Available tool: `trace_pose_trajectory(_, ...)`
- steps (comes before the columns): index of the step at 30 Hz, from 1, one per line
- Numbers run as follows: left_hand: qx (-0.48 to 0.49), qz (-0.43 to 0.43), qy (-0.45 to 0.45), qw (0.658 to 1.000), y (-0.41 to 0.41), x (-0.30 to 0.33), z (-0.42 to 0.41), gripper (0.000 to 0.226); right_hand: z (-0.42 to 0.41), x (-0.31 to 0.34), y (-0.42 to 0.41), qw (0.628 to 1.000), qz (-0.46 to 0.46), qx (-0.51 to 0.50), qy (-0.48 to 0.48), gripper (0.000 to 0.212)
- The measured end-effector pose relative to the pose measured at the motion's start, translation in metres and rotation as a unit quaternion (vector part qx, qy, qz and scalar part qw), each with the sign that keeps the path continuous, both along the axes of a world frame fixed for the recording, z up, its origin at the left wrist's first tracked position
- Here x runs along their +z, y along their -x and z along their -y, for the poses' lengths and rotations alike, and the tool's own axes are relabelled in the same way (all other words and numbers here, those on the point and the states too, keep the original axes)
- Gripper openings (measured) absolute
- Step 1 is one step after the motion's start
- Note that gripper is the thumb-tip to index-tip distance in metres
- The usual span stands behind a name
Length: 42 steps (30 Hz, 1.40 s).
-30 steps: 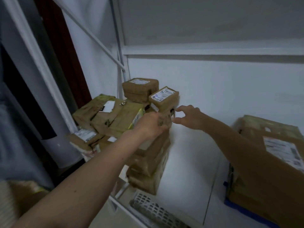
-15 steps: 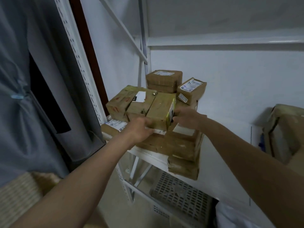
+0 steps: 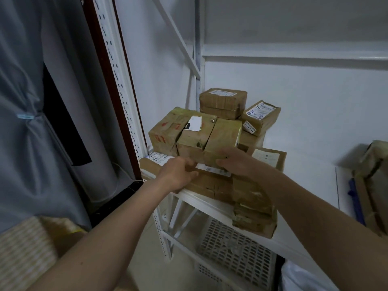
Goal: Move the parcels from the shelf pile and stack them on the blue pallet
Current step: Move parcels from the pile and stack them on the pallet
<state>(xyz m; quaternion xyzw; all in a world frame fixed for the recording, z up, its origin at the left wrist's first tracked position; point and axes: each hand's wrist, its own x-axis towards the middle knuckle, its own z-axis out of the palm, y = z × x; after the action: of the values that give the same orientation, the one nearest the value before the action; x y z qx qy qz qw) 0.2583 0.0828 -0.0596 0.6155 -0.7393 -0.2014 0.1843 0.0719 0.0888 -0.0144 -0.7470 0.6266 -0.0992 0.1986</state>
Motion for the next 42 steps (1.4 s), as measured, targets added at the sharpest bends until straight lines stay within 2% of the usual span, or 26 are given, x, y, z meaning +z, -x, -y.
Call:
trace_pose_trajectory(4, 0.006, 0.002, 0.016, 1.0, -0.009, 0.006, 0.015, 0.029, 0.026, 0.004, -0.007, 1.0, 0.031, 0.005, 0.001, 0.039)
trace_pose_trajectory(8, 0.026, -0.015, 0.027, 0.999, -0.015, 0.02, 0.04, 0.029, 0.059, 0.006, -0.009, 0.996, 0.077, 0.033, -0.002, 0.041)
trace_pose_trajectory(13, 0.079, -0.019, 0.056, 0.995, -0.018, 0.023, 0.067, 0.047, 0.096, 0.008, -0.009, 0.996, 0.07, 0.053, 0.03, 0.036)
trace_pose_trajectory(15, 0.102, -0.041, 0.062, 0.992, -0.022, 0.017, 0.073, 0.053, 0.111, 0.008, -0.014, 0.995, 0.067, 0.067, 0.022, 0.033)
trace_pose_trajectory(19, 0.165, -0.094, 0.042, 0.981, -0.037, 0.005, 0.089, 0.077, 0.137, 0.009, -0.023, 0.995, 0.066, 0.067, 0.032, 0.047)
trace_pose_trajectory(21, 0.199, -0.141, 0.031, 0.969, -0.044, 0.003, 0.098, 0.091, 0.148, 0.01, -0.028, 0.994, 0.051, 0.082, 0.052, 0.047)
trace_pose_trajectory(23, 0.226, -0.17, 0.027, 0.959, -0.049, 0.001, 0.109, 0.098, 0.16, 0.013, -0.034, 0.992, 0.067, 0.082, 0.063, 0.042)
trace_pose_trajectory(25, 0.242, -0.186, 0.015, 0.952, -0.051, -0.002, 0.119, 0.114, 0.173, 0.014, -0.044, 0.992, 0.085, 0.065, 0.073, 0.024)
trace_pose_trajectory(26, 0.244, -0.196, 0.009, 0.95, -0.052, -0.004, 0.125, 0.124, 0.182, 0.013, -0.05, 0.99, 0.095, 0.056, 0.083, 0.017)
trace_pose_trajectory(29, 0.232, -0.234, 0.002, 0.944, -0.056, -0.01, 0.139, 0.141, 0.202, 0.015, -0.067, 0.994, 0.055, 0.047, 0.086, 0.031)
trace_pose_trajectory(33, 0.2, -0.245, 0.005, 0.949, -0.063, -0.016, 0.154, 0.152, 0.234, 0.017, -0.082, 0.996, -0.014, 0.014, 0.091, 0.044)
trace_pose_trajectory(36, 0.162, -0.233, 0.001, 0.959, -0.071, -0.021, 0.164, 0.153, 0.263, 0.012, -0.09, 0.998, -0.039, -0.006, 0.05, 0.051)
trace_pose_trajectory(38, 0.141, -0.225, -0.004, 0.964, -0.073, -0.024, 0.168, 0.153, 0.277, 0.01, -0.094, 0.999, -0.014, -0.033, 0.027, 0.047)
trace_pose_trajectory(40, 0.124, -0.233, -0.009, 0.965, -0.074, -0.025, 0.172, 0.152, 0.287, 0.01, -0.098, 0.998, -0.004, -0.054, 0.024, 0.033)
trace_pose_trajectory(42, 0.11, -0.25, -0.011, 0.962, -0.073, -0.027, 0.176, 0.151, 0.294, 0.011, -0.102, 0.998, -0.006, -0.063, 0.025, 0.035)
